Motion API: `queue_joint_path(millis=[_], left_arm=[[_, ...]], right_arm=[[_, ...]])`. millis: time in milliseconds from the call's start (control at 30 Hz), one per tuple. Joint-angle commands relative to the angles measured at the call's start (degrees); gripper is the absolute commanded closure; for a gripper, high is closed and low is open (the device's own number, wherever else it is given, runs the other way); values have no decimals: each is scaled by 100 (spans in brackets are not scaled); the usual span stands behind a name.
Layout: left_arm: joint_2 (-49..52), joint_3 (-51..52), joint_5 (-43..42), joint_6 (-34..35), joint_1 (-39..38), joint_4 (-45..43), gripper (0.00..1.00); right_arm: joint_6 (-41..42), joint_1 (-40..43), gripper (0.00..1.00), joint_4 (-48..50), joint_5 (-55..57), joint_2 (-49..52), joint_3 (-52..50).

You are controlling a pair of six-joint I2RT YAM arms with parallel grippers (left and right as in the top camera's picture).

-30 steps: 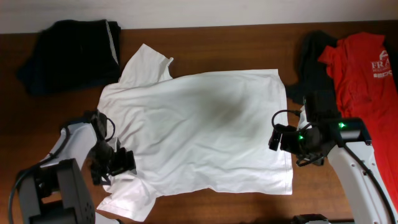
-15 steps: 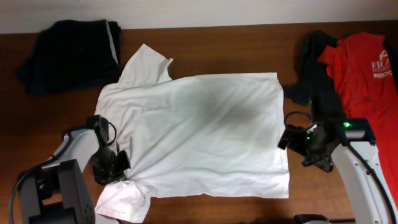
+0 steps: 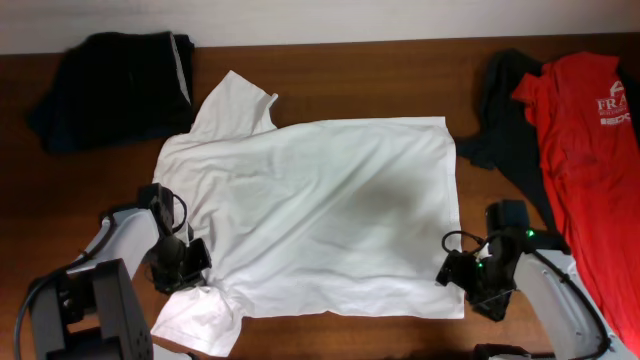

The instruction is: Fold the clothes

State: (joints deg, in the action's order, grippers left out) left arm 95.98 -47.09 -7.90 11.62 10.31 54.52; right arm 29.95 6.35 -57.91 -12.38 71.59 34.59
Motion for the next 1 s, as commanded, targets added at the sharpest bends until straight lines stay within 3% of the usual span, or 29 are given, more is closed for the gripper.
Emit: queue_joint_path(millis=[0,267,467,600,700,833,967], left_arm=[[155,125,-201,-28,-13,-356,99],[155,125,-236,-28,-13,-378,99],[155,125,-245,-28,-13,-415,99],[155,125,-245,-31,-13,-415,99],[155,125,-245,-31,-13,-409,99],[155,125,-243,-33,-13,-323,99],[138,48,-243,-31,-13,-146,99]], right_arm=[[511,39,16,223,59,-7,-210],[1714,39,15,310,33,-9,-393],[1923,37,17,573,33,-9,-706],[1919,37,42,629,-9,-7,-706],[1878,37,44,638,-13,-7,-822],[1878,37,87,743,-118,-9,-940],[1875,44,96,782,-111,-9,-887]])
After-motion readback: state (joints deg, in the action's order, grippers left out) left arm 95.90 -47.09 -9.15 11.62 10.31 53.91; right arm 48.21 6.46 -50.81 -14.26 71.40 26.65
